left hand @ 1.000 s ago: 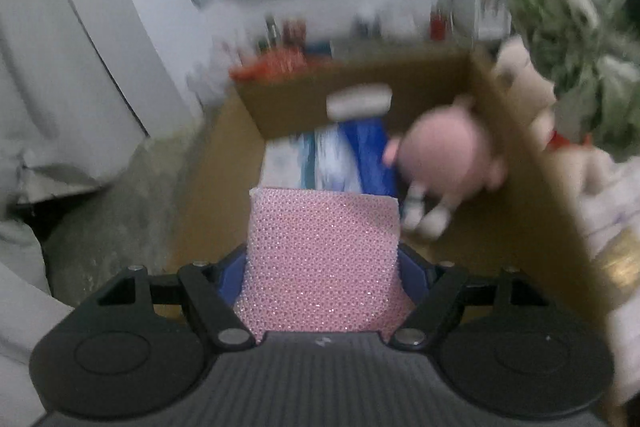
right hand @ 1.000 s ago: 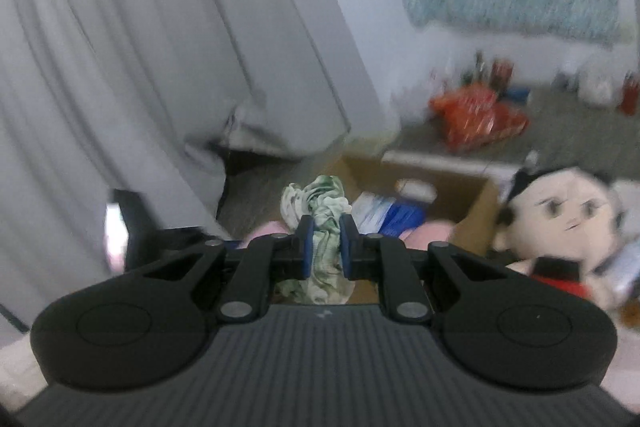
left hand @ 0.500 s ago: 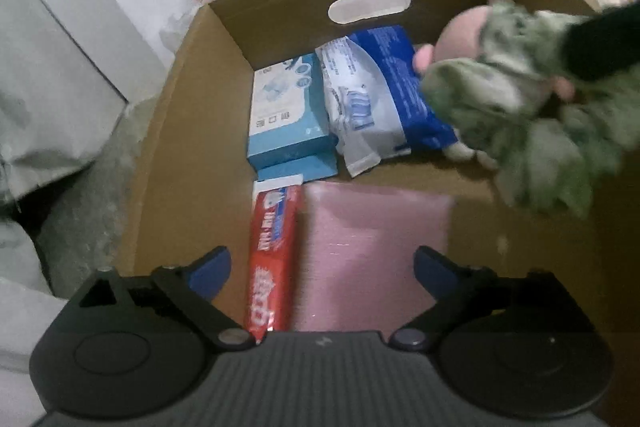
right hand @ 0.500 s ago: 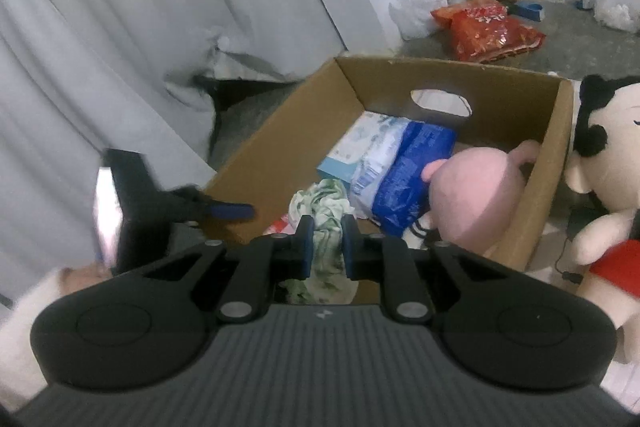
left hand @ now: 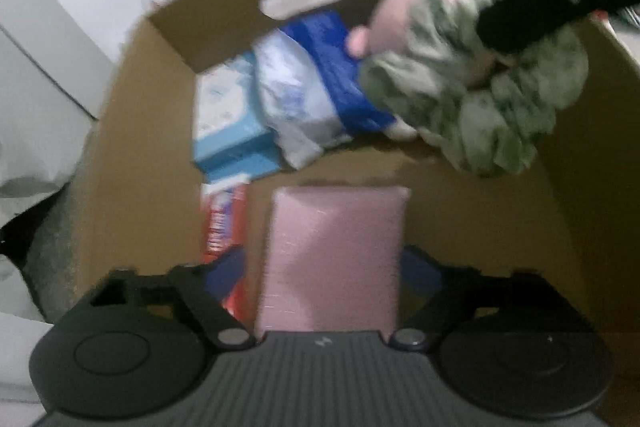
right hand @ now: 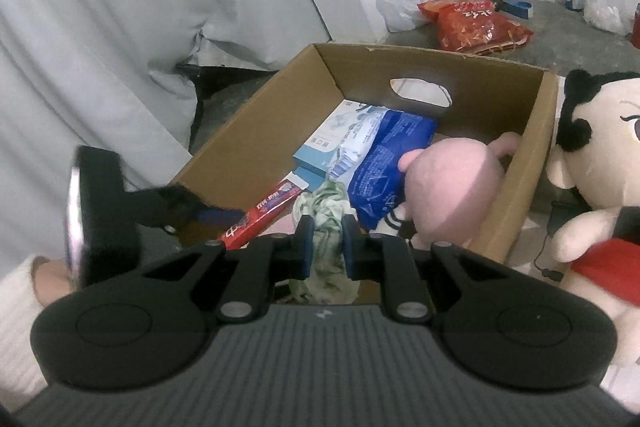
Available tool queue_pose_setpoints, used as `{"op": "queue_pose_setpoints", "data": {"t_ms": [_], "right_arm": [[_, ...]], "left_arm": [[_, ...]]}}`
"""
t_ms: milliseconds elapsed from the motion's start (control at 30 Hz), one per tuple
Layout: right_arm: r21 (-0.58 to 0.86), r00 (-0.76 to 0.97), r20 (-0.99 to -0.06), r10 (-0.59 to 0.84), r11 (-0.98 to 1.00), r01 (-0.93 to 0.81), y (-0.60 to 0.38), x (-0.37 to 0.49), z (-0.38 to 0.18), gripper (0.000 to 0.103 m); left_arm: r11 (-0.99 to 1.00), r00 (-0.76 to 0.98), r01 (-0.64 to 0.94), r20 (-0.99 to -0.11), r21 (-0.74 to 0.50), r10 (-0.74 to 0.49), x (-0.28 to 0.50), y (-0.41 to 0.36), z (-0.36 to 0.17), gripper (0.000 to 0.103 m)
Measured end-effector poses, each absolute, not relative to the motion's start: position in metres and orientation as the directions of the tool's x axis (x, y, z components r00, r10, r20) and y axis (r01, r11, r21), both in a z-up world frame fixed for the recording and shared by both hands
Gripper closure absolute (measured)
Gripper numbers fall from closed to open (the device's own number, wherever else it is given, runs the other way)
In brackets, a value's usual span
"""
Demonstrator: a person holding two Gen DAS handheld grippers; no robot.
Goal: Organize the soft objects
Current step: 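Lower the sponge and scrunchie into the box and open both tools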
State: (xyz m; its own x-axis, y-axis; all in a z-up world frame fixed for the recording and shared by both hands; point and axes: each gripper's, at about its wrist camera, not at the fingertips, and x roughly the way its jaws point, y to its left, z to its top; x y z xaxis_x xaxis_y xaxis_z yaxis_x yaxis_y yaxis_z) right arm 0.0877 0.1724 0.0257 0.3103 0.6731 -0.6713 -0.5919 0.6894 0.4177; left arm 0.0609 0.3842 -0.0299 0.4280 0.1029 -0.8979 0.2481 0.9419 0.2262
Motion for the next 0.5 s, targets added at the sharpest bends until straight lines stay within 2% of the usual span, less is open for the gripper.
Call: {"op": "queue_pose_setpoints", "data": {"t_ms": [33,100,133,267,500], "right_arm": [[0.416,0.311,-0.671,0.673,0.689,-0.594,0.172,0.087,0.027,0.088],[0.412,0.310,-0.671,0.673,0.687,-0.599,0.172,0.087,0.027,0.088],[0.406,0.308,-0.674,0.672,0.685,-0.606,0.173,0.086,0.028,0.088],[0.399,0.299,-0.681,0.669,0.681,-0.614,0.179,0.089,0.026,0.088],[0.395,0.265,-0.724,0.637,0.698,-0.597,0.198,0.103,0.011,0.088]], "left_arm": [[0.943,0.411,0.235,-0.903,0.235,0.123,0.064,0.383,-0.035,0.035],[0.942,0.414,0.196,-0.894,0.271,0.171,0.067,0.382,-0.037,0.043],[0.948,0.435,0.188,-0.887,0.259,0.156,0.068,0.384,-0.033,0.046],[0.964,0.435,0.159,-0.892,0.215,0.127,0.081,0.391,-0.031,0.045],[0.946,0.474,0.161,-0.863,0.280,0.175,0.084,0.387,-0.038,0.024]]}}
